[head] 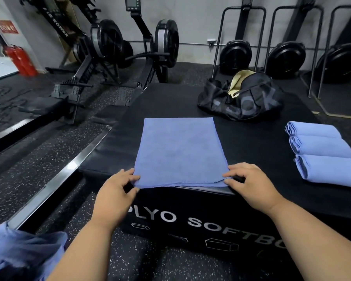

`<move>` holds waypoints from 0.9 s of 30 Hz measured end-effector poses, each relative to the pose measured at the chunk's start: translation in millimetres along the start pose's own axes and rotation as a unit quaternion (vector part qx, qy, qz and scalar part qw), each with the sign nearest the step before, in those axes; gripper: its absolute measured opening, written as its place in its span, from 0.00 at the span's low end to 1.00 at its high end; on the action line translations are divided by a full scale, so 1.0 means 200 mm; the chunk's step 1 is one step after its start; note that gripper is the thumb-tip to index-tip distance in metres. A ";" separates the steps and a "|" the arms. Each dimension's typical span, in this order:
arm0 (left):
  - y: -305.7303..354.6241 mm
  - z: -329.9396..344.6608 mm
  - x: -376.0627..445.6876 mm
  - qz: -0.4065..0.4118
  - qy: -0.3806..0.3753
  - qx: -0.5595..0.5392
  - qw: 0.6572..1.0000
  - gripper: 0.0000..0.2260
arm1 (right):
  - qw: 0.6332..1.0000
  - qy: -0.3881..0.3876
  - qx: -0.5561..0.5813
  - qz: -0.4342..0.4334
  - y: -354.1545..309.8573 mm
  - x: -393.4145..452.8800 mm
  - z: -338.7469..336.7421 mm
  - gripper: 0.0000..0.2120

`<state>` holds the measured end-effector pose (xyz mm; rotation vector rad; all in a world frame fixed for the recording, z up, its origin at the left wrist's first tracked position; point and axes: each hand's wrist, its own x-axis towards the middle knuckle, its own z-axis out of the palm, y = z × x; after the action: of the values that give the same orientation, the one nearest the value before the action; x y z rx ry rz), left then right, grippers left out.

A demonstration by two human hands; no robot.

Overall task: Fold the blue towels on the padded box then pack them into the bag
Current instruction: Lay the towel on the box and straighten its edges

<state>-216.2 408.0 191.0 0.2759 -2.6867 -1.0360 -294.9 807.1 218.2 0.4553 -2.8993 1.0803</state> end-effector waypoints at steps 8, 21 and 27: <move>-0.05 -0.02 0.03 0.039 0.005 -0.008 0.999 0.09 | 0.994 0.030 0.103 0.016 -0.01 -0.01 -0.02 0.11; -0.10 -0.04 0.02 0.111 -0.023 0.036 0.993 0.17 | 0.999 -0.037 0.012 -0.018 0.03 -0.01 -0.09 0.12; -0.09 -0.02 0.03 0.118 0.001 0.056 0.991 0.18 | 0.999 -0.032 0.026 -0.010 0.03 -0.01 -0.07 0.13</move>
<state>-219.8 391.4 183.3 -0.0206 -2.6981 -0.8156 -295.5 820.9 225.8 0.5293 -2.9211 1.1608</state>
